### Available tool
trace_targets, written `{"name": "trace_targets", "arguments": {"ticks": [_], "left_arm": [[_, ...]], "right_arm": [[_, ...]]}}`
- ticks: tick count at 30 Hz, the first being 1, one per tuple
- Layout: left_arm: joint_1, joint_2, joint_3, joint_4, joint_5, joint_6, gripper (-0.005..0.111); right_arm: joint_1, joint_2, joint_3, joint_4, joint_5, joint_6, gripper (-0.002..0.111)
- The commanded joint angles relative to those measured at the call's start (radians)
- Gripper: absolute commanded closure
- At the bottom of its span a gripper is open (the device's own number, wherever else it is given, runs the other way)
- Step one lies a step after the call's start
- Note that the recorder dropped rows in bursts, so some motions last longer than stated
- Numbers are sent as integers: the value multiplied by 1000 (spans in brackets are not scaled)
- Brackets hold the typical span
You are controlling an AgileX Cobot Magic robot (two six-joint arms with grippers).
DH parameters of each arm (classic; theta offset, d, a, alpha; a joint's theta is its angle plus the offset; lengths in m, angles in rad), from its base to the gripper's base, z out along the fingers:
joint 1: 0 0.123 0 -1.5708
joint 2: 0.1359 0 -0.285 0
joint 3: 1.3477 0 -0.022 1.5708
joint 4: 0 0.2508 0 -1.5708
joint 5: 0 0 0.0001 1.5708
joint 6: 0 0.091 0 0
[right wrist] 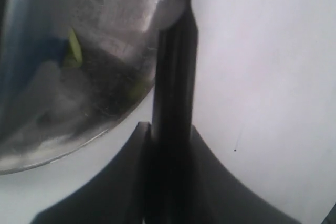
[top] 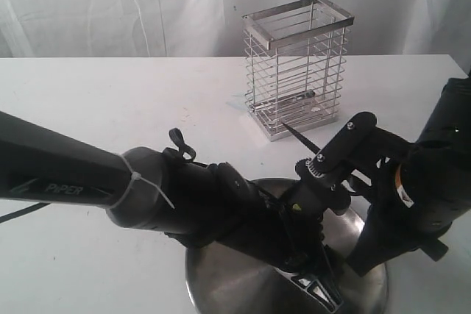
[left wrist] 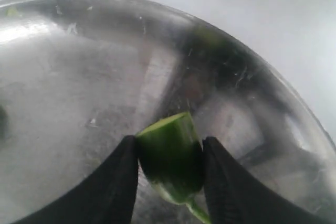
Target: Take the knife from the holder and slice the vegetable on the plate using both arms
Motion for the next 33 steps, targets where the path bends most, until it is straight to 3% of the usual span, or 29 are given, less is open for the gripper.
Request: {"name": "trace_targets", "arguments": {"ticks": [1,9,15,16,22,33], "left_arm": [[-1,-63,8,38,20,-5,107],[112,-188,169,67,83,-5,107],[121,-148,230,65,37,-23,106],[121,-140,230,65,32,-23,103],[121,-153,227,60,-17,-44,52],[123,-302,329,105,-14,-38,49]], "right_arm": [[-3,-15,2,-16,14,6,108],[-3,-91,2,4,26,38,108],[-3,-89,4,129,45,-11,108],[-3,-89,4,142,52,-21,108],[-3,-89,4,260,65,-114,108],[-3,-88,4,272,117,-225,108]]}}
